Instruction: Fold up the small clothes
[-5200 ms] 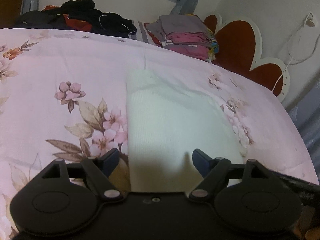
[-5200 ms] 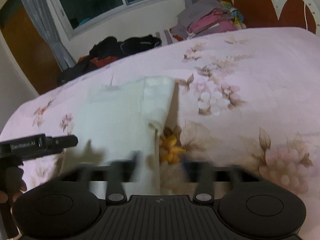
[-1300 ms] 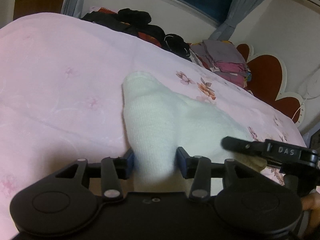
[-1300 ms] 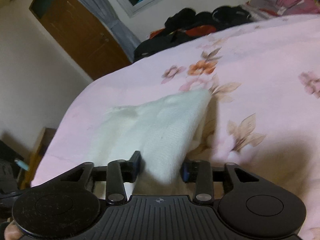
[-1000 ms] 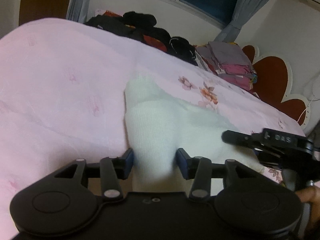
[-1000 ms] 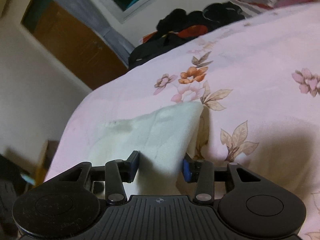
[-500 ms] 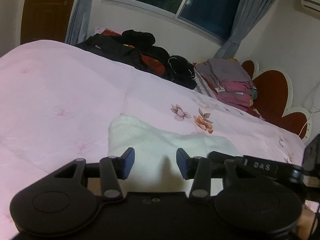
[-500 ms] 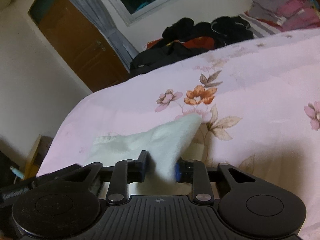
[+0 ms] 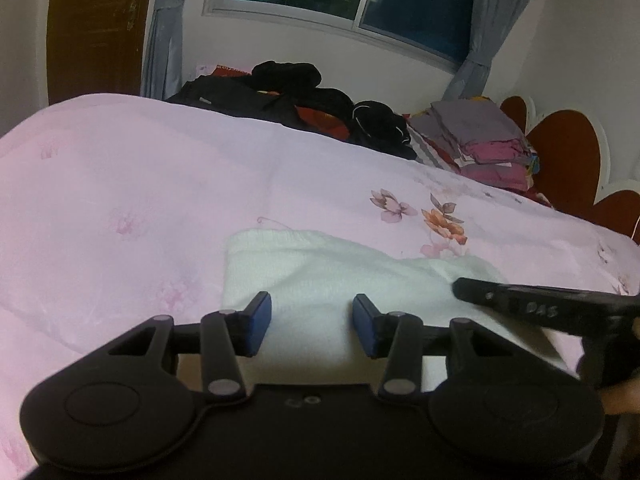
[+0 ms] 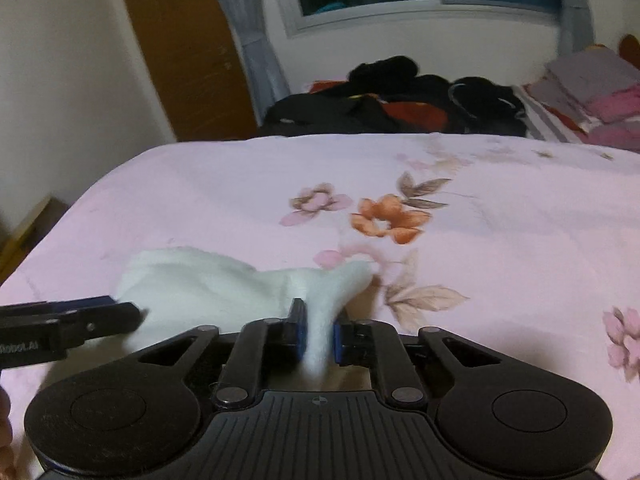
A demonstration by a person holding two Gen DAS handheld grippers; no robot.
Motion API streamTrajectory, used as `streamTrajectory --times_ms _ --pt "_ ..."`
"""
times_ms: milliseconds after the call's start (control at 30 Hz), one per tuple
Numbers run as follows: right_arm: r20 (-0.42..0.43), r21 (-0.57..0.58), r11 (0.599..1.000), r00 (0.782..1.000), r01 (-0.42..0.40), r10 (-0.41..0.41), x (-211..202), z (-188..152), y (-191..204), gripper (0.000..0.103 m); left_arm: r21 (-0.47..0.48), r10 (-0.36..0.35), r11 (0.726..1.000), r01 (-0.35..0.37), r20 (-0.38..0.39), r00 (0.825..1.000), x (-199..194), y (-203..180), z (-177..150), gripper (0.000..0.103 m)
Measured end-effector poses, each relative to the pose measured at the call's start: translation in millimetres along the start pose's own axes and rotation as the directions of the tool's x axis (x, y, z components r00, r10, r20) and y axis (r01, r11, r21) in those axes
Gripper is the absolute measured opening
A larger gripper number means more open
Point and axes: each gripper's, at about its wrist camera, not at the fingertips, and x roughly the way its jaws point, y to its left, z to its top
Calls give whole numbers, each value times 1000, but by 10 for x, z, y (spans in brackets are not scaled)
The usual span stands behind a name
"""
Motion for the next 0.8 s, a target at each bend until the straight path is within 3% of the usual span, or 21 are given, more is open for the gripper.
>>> streamTrajectory --times_ms 200,300,400,567,733,767,800 --pt "48 37 998 998 -46 45 -539 35 76 12 -25 -34 999 34 8 999 -253 51 -15 44" --pt "40 24 998 997 -65 64 -752 -81 181 13 -10 -47 999 47 4 999 -413 52 -117 44" --pt "11 94 992 997 -78 77 -818 -247 147 14 29 -41 999 41 -10 999 -484 15 -235 45" --pt "-71 101 994 996 51 -44 -656 -418 76 14 24 -14 1000 15 -39 999 -477 -4 -348 46" --pt "-23 293 952 995 -85 95 -865 -438 -164 14 15 -15 1000 15 -44 999 -556 12 -331 46" --pt "-24 324 940 993 -104 118 -896 -466 -210 19 19 -12 1000 12 -45 999 -556 8 -337 46" --pt "-22 354 928 991 -118 135 -947 -518 -238 39 23 -9 1000 10 -46 999 -562 -2 -345 46"
